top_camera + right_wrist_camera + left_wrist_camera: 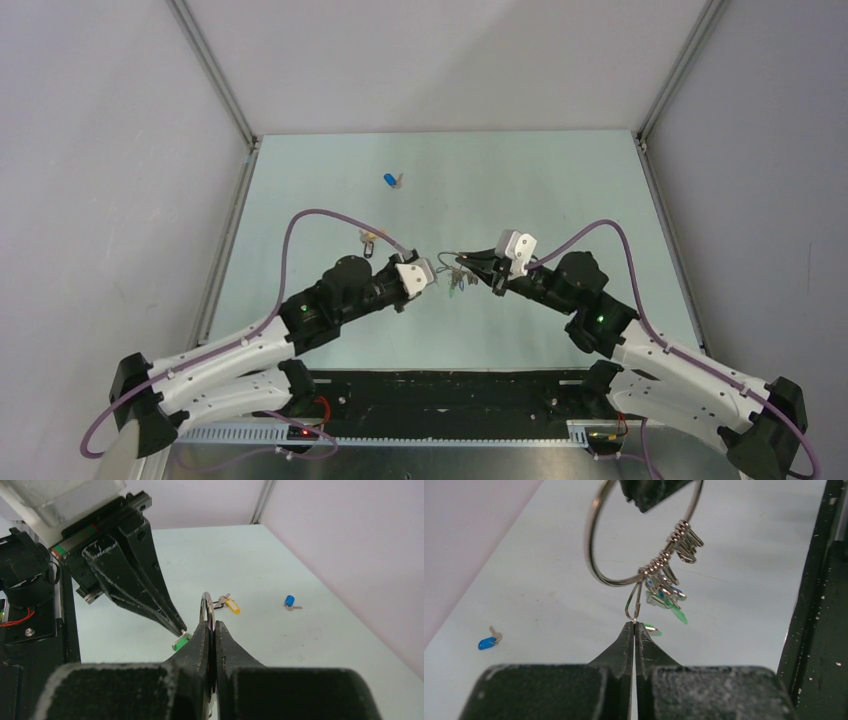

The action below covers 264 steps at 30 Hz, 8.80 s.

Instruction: Remove the keys from the keyring

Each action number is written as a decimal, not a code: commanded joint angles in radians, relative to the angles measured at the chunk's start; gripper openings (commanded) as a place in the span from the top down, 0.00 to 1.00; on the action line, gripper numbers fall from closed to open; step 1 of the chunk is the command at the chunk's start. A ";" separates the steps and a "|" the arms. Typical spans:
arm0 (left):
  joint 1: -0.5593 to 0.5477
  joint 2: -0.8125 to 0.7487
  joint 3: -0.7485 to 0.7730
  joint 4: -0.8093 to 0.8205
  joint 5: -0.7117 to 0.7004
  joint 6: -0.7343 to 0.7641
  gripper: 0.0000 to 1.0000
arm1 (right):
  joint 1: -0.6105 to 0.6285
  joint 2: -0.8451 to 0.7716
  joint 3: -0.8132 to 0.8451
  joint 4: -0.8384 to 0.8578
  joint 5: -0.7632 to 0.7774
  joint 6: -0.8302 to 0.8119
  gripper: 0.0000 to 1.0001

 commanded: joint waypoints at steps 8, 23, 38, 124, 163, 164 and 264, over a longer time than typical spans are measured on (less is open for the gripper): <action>0.004 -0.043 0.077 -0.067 -0.134 0.024 1.00 | -0.003 0.047 0.012 -0.008 -0.017 0.035 1.00; 0.004 -0.115 0.099 -0.082 -0.146 0.056 1.00 | -0.003 0.135 0.012 -0.035 -0.067 0.080 1.00; 0.004 -0.123 0.113 -0.079 -0.161 0.063 1.00 | -0.005 0.149 0.011 -0.018 -0.056 0.104 1.00; 0.010 0.262 -0.033 0.465 0.090 -0.098 0.55 | -0.030 -0.094 0.033 0.022 -0.068 0.090 1.00; 0.012 0.157 -0.101 0.348 -0.028 -0.040 0.88 | -0.046 -0.127 0.033 -0.026 -0.010 0.077 1.00; 0.012 0.163 -0.097 0.342 -0.032 -0.046 0.86 | -0.046 -0.130 0.033 -0.024 -0.013 0.077 1.00; -0.174 0.212 0.593 -0.581 -0.730 0.418 1.00 | 0.054 0.414 -0.056 0.776 0.063 0.210 0.46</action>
